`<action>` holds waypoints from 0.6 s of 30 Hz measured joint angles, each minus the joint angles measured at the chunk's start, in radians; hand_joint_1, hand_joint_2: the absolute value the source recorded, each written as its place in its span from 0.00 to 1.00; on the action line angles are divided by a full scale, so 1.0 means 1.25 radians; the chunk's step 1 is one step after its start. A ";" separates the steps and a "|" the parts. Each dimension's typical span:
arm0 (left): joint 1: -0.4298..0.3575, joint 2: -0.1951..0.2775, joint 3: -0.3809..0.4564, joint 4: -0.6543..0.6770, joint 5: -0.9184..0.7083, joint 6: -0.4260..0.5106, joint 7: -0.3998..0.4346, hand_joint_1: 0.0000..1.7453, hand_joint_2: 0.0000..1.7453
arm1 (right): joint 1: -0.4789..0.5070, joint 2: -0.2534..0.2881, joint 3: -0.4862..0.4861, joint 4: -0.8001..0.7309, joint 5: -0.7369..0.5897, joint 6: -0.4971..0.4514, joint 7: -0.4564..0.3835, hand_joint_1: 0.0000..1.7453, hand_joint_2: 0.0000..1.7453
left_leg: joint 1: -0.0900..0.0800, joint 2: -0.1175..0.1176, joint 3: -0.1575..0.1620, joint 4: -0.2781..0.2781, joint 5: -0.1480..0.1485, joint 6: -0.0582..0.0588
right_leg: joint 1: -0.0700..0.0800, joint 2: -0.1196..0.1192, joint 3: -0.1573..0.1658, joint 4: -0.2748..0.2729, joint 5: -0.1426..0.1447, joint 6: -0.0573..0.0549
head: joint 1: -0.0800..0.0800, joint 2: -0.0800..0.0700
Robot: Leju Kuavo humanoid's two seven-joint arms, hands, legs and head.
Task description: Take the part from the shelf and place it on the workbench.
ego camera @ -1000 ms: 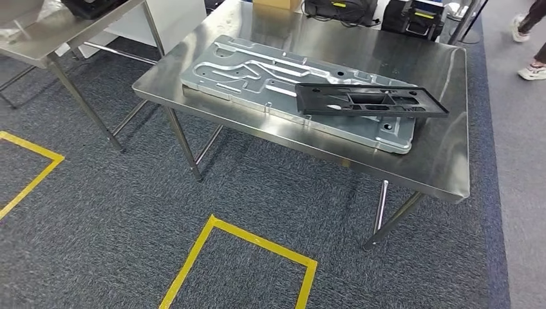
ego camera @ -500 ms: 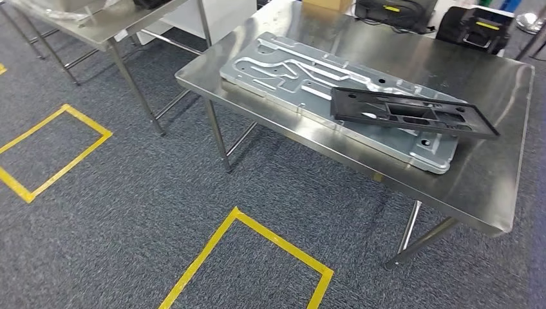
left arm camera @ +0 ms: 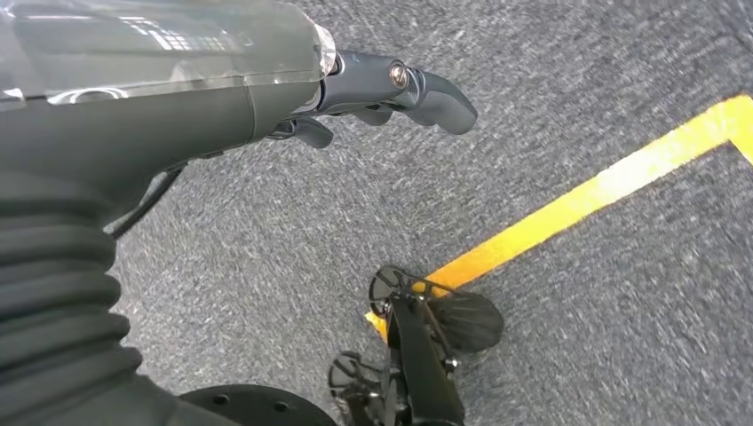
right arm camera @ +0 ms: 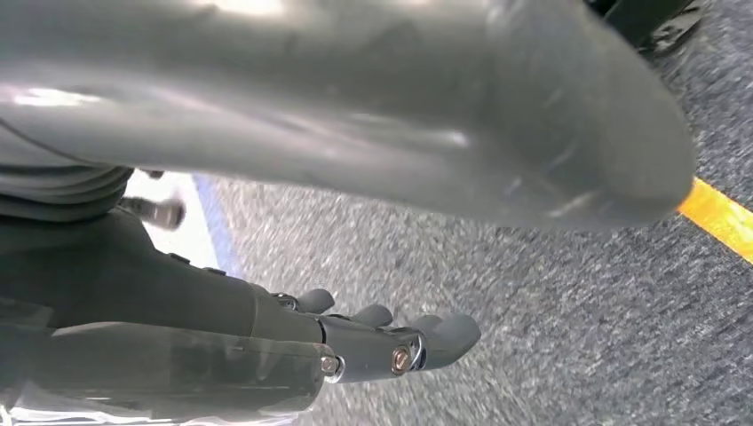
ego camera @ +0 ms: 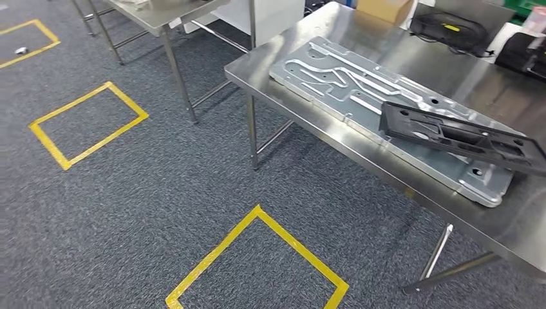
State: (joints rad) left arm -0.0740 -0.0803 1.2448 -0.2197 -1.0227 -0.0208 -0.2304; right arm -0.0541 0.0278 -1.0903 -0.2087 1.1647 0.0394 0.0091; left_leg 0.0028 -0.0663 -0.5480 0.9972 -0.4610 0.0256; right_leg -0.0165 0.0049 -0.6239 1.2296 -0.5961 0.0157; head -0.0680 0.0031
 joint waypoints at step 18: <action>0.005 -0.019 -0.007 0.000 -0.012 0.060 -0.093 0.00 0.00 | 0.006 -0.002 0.007 0.000 0.031 0.008 -0.004 0.00 0.00 | -0.010 0.096 -0.015 0.047 -0.025 -0.020 | 0.014 -0.085 0.070 -0.161 0.062 -0.039 | 0.000 0.000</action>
State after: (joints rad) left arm -0.0675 -0.1042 1.2359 -0.2197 -1.0372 0.0543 -0.3470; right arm -0.0472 0.0251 -1.0811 -0.2087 1.2031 0.0496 0.0046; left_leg -0.0097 0.0533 -0.5664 1.0565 -0.4927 0.0002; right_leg 0.0010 -0.1008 -0.5363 1.0287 -0.5188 -0.0333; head -0.0685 0.0031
